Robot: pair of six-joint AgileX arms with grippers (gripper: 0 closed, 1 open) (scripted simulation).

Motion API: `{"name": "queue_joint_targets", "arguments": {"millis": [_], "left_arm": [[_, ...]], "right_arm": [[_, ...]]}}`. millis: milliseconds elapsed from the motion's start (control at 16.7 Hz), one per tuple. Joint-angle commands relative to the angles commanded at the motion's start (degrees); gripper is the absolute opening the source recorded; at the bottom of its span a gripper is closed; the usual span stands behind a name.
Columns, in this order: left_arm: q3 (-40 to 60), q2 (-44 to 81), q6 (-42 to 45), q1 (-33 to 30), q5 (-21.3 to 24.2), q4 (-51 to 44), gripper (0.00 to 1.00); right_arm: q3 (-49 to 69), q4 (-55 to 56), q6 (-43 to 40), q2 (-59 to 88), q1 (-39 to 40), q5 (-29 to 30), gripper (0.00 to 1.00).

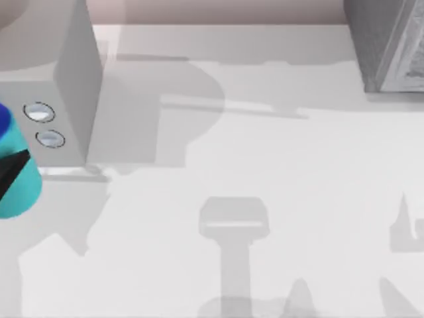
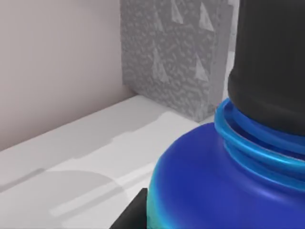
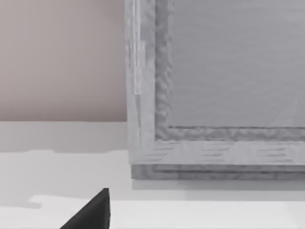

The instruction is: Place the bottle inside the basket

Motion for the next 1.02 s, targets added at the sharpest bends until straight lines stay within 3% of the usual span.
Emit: {"name": "queue_joint_targets", "arguments": {"millis": [360,1020], "left_arm": [[23.23,19.13,-0.67,3.15,4.21,-6.15,0.00],[88.09,68.95,-0.83,10.35,12.49,-20.85,0.00]], "right_arm": [[0.00,0.00,0.00,0.00,0.00,0.00,1.00],[0.00,0.00,0.00,0.00,0.00,0.00,1.00]]}}
